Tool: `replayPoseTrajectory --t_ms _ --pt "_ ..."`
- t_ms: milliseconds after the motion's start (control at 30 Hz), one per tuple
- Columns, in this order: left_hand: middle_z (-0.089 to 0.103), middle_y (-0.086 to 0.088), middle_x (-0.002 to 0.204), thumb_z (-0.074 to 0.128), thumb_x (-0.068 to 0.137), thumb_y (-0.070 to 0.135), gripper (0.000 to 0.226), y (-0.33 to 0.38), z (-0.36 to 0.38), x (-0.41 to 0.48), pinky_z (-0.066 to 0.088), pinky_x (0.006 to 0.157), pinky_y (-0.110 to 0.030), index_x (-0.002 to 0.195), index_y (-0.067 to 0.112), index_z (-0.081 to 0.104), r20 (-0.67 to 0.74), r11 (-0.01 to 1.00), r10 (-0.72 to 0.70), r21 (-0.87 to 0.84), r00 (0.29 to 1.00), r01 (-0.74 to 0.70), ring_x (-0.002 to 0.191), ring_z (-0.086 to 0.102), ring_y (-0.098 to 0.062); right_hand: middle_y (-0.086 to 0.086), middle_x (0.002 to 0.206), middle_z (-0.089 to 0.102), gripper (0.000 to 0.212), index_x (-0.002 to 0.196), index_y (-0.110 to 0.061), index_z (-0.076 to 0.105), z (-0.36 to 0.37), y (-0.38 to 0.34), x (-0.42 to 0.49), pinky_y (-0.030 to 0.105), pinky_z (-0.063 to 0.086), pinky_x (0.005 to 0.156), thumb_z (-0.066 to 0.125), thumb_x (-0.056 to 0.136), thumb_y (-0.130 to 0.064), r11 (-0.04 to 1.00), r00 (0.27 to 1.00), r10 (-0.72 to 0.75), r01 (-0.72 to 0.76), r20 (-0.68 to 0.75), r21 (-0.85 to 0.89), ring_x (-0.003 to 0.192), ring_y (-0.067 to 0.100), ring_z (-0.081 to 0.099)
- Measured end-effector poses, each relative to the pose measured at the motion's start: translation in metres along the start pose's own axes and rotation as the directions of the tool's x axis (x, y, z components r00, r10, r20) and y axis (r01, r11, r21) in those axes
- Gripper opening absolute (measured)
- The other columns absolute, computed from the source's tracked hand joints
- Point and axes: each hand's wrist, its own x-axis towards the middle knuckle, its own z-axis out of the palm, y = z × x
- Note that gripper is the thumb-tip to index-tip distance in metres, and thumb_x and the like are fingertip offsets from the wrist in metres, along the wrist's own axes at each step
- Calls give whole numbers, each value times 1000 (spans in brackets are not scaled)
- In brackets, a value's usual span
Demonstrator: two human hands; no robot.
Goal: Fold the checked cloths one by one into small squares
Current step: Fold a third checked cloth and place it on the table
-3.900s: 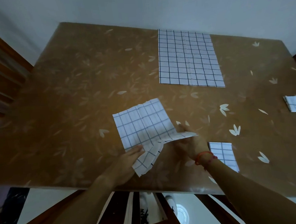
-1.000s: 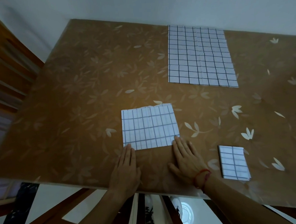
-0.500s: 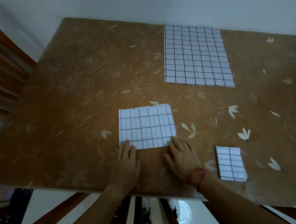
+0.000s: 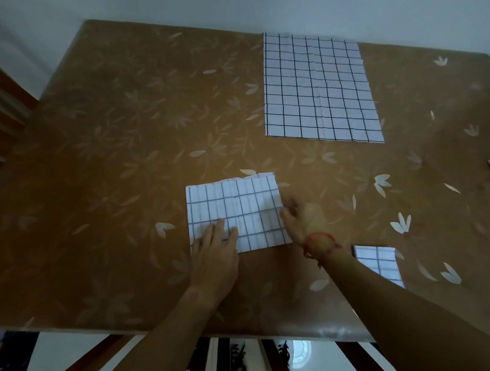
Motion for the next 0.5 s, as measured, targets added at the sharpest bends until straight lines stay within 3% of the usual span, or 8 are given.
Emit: replayPoseTrajectory --t_ms 100,167,300,400,500 --pt "51 -16 138 25 90 35 53 1 -1 0 46 94 -54 128 18 58 -3 1000 0 0 1000 0 128 46 -36 9 111 66 39 124 -10 59 -5 -12 18 32 46 83 53 90 -27 958 973 223 -231 66 169 104 28 60" --pt "52 -16 137 26 90 34 52 1 -1 0 47 93 -53 127 17 60 -13 1000 -3 -1 1000 3 127 48 -36 6 109 67 37 120 -14 63 -4 -15 27 30 47 81 56 87 -28 930 954 281 -297 102 218 102 26 61" --pt "54 -15 135 31 89 33 49 1 1 0 48 91 -51 125 18 61 -27 1000 -5 7 1000 5 124 50 -35 -7 76 64 15 90 -24 72 4 -21 37 39 55 83 62 79 -26 875 945 302 -326 122 358 85 21 63" --pt "53 -15 136 43 88 31 43 -1 3 0 47 93 -51 126 19 59 -49 1000 6 -4 999 -6 126 49 -35 -4 88 65 24 101 -25 71 5 -23 44 36 54 78 64 78 -26 838 935 289 -350 204 418 86 19 61" --pt "52 -14 138 45 89 30 41 -3 5 1 46 94 -51 127 20 58 -66 1000 10 -24 998 -11 128 47 -34 -2 94 65 23 103 -24 68 7 -24 51 28 51 64 64 80 -26 823 920 270 -373 283 428 80 15 60"
